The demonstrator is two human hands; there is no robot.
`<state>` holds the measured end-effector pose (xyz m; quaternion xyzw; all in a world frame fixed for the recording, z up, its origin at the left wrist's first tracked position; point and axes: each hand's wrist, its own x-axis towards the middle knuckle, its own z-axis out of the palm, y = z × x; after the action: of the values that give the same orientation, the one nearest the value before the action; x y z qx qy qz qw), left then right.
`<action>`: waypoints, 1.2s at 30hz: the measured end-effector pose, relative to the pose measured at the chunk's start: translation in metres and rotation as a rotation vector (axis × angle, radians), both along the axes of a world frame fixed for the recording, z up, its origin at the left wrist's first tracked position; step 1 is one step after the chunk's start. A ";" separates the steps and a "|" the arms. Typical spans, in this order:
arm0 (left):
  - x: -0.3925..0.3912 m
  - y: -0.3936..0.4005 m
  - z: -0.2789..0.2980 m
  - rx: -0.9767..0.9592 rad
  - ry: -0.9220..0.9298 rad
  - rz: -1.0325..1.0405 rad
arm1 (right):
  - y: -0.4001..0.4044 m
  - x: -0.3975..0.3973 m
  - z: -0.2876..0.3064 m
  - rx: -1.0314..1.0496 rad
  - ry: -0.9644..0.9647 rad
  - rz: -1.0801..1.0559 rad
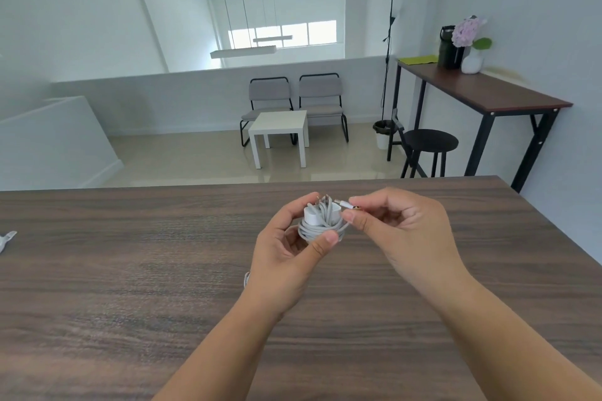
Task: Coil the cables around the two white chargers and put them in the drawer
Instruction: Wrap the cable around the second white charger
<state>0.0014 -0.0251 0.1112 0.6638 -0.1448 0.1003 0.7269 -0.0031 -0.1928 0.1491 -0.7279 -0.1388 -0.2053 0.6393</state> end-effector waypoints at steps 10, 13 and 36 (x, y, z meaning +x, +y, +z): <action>-0.001 0.002 0.004 0.165 -0.093 0.057 | -0.016 -0.008 0.027 -0.783 -0.227 -0.078; -0.002 0.001 0.005 0.214 -0.111 0.047 | -0.016 -0.006 0.034 -0.893 -0.219 -0.023; 0.000 -0.007 0.005 0.148 0.104 -0.047 | -0.012 0.007 0.044 -0.756 0.053 0.067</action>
<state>0.0013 -0.0318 0.1165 0.7162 -0.1295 0.0378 0.6847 0.0044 -0.2045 0.1929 -0.9125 -0.2120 -0.0996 0.3352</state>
